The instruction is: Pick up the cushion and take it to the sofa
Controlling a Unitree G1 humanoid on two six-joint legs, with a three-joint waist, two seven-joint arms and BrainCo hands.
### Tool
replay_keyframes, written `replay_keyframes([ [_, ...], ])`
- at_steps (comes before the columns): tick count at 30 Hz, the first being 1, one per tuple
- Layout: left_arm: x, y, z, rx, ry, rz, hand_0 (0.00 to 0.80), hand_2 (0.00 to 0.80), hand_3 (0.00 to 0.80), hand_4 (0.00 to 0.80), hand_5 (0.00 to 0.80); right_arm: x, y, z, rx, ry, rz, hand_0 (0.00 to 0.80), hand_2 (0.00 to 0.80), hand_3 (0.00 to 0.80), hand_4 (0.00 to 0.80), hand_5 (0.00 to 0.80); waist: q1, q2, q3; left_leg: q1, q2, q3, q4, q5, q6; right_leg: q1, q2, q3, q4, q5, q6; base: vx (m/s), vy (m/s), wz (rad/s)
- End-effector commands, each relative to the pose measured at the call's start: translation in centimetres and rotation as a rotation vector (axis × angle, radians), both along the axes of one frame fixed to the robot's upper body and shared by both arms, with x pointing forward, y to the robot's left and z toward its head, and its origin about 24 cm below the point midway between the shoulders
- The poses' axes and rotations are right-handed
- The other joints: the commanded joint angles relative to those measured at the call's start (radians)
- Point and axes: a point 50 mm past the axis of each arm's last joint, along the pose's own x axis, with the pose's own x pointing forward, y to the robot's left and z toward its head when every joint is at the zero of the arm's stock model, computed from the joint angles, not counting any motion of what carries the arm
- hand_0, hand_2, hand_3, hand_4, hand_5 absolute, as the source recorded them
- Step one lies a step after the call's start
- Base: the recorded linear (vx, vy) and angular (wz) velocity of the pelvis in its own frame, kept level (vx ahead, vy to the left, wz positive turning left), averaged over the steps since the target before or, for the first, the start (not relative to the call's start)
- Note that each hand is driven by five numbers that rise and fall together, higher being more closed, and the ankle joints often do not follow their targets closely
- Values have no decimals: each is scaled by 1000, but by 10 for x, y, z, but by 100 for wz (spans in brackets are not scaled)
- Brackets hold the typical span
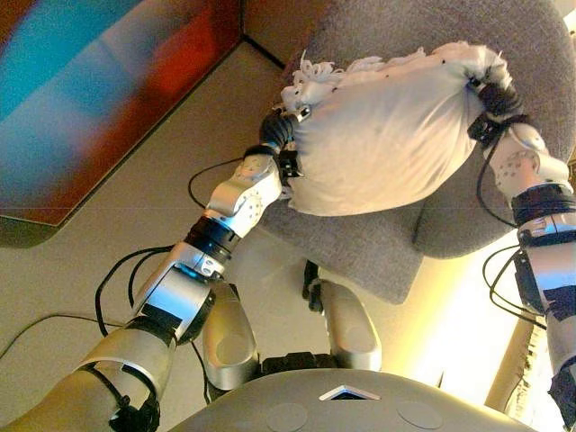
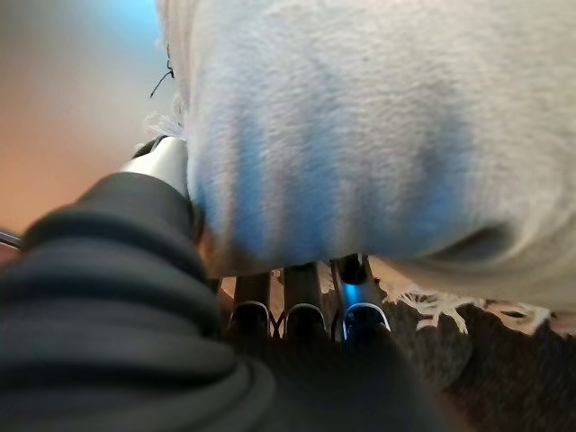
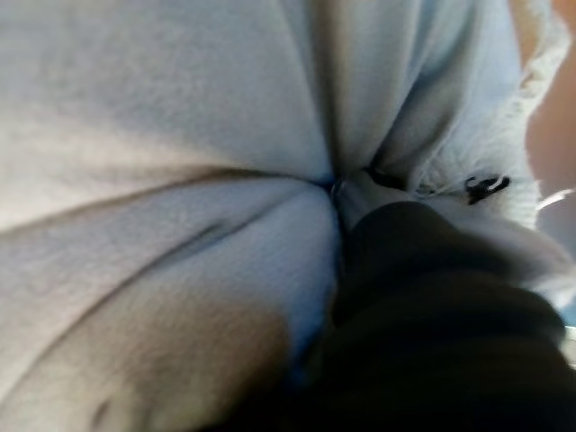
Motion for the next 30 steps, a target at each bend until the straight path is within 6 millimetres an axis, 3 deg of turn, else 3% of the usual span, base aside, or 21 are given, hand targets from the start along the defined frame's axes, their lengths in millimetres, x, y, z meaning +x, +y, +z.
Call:
replay_keyframes([
  [1, -21, -58, 32, -81, -144, -208, 800, 800, 800, 800, 800, 2, -5, 101, 6, -333, -37, 800, 800, 800, 800, 800, 17, -28, -72, -75, 54, -69, -82, 171, -81, 129, -51, 46, 3, -102, 57, 57, -26, 0],
  [8, -20, -53, 44, -91, -191, -98, 800, 800, 800, 800, 800, 13, 12, 81, -100, -160, 65, 800, 800, 800, 800, 800, 27, -8, -57, -96, 54, -90, -75, 186, -90, 104, -55, 52, 40, -119, 46, 34, 3, 0],
  [9, -19, -52, 44, -97, -191, -87, 800, 800, 800, 800, 800, 14, 14, 77, -118, -143, 78, 169, 169, 169, 169, 169, 28, -2, -52, -104, 52, -93, -72, 187, -91, 97, -57, 53, 48, -122, 44, 0, 43, 0],
  [10, -18, -51, 44, -95, -191, -83, 800, 800, 800, 800, 800, 16, 16, 71, -132, -115, 92, 0, 0, 0, 0, 0, 30, 4, -46, -111, 49, -96, -69, 188, -92, 90, -59, 53, 54, -124, 44, -10, 51, 1],
  [11, -17, -49, 43, -90, -188, -81, 800, 800, 800, 800, 800, 16, 15, 67, -152, -89, 91, 0, 0, 0, 0, 0, 32, 12, -38, -115, 47, -96, -70, 192, -92, 83, -62, 54, 60, -125, 43, -22, 61, 2],
  [12, -17, -49, 43, -95, -187, -89, 496, 496, 496, 496, 496, 17, 16, 64, -162, -74, 93, 0, 0, 0, 0, 0, 33, 17, -33, -116, 45, -97, -71, 194, -93, 77, -63, 55, 64, -126, 42, -36, 72, 4],
  [13, -16, -48, 43, -96, -188, -98, 0, 0, 0, 0, 0, 17, 14, 63, -169, -63, 88, 0, 0, 0, 0, 0, 34, 23, -27, -118, 43, -98, -75, 197, -94, 69, -65, 57, 69, -127, 43, -54, 80, 7],
  [23, -8, -23, 46, -180, -198, -5, 0, 0, 0, 0, 0, 13, -4, 55, -99, -40, 31, 0, 0, 0, 0, 0, 42, 51, -13, -104, 33, -89, -106, 214, -98, 53, -68, 62, 78, -132, 42, -18, 45, 4],
  [30, -15, -7, 37, -160, -243, -43, 0, 0, 0, 0, 0, -2, -31, 42, -43, -6, -48, 0, 0, 0, 0, 0, 45, 54, -64, -18, 36, -38, -218, 255, -92, 131, -52, 53, -23, -111, 48, 57, -3, 6],
])
